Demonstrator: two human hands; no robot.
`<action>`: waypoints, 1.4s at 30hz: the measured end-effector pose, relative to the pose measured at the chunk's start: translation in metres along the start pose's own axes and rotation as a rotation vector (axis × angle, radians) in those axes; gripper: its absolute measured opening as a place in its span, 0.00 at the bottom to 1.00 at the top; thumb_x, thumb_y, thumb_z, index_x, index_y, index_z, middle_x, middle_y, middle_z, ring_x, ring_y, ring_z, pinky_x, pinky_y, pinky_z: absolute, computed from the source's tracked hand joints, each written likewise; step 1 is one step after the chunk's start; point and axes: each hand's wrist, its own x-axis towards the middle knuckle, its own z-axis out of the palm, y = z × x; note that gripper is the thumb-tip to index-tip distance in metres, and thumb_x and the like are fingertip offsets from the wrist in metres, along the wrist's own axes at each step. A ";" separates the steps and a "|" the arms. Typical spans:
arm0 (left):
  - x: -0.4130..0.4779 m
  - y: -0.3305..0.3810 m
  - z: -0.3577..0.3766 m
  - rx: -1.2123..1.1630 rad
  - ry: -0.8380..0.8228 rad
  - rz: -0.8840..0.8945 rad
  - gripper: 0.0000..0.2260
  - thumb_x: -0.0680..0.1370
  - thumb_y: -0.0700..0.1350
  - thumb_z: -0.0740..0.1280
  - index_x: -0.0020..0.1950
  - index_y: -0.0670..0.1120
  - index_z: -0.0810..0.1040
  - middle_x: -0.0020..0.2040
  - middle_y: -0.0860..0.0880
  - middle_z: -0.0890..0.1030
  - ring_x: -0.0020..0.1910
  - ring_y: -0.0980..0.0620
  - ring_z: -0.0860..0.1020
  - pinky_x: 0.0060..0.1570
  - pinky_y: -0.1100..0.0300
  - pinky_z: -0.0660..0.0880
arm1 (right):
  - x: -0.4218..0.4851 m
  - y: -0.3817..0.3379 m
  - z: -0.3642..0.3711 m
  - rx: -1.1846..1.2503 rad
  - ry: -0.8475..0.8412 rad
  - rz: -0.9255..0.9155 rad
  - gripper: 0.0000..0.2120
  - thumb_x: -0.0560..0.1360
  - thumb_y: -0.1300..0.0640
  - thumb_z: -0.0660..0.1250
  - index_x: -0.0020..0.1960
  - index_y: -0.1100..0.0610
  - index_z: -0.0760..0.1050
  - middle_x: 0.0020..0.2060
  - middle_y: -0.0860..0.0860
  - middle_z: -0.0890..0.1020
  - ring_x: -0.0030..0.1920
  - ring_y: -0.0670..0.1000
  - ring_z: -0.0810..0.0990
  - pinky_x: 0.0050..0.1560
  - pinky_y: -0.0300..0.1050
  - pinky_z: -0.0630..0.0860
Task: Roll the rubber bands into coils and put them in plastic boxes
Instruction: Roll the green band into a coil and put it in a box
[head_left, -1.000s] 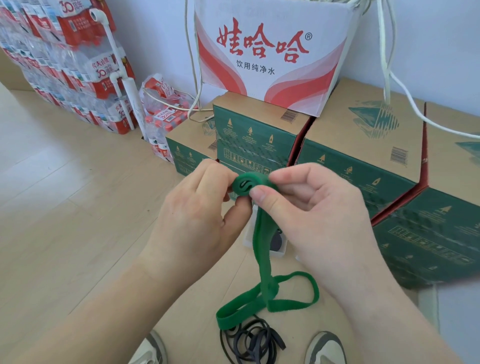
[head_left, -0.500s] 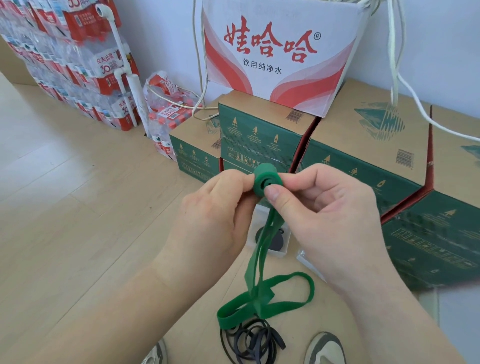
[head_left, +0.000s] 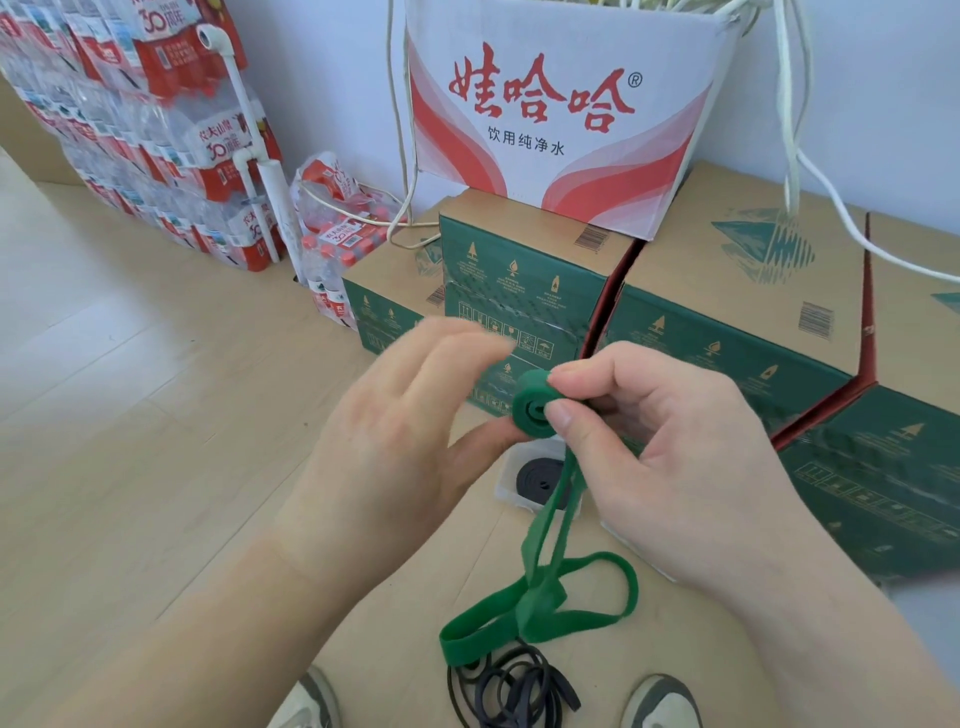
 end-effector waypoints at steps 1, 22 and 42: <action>0.000 0.002 0.001 -0.011 -0.047 0.027 0.19 0.78 0.43 0.75 0.66 0.37 0.78 0.60 0.44 0.81 0.55 0.50 0.80 0.56 0.55 0.79 | -0.001 0.000 0.001 0.009 -0.008 0.000 0.07 0.77 0.61 0.72 0.45 0.49 0.82 0.43 0.44 0.86 0.44 0.47 0.85 0.47 0.44 0.82; 0.003 0.021 0.006 -0.175 0.132 -0.265 0.12 0.74 0.37 0.77 0.56 0.39 0.82 0.48 0.48 0.85 0.45 0.55 0.84 0.48 0.62 0.82 | 0.002 0.002 0.014 0.333 0.155 0.107 0.13 0.75 0.61 0.75 0.57 0.49 0.85 0.48 0.41 0.88 0.50 0.42 0.87 0.58 0.46 0.83; 0.005 0.018 0.003 -0.085 0.149 -0.072 0.13 0.77 0.42 0.76 0.57 0.41 0.75 0.48 0.44 0.79 0.42 0.49 0.75 0.40 0.57 0.74 | 0.009 -0.001 -0.004 0.624 -0.017 0.154 0.13 0.65 0.53 0.76 0.47 0.56 0.85 0.45 0.57 0.88 0.47 0.57 0.87 0.51 0.54 0.84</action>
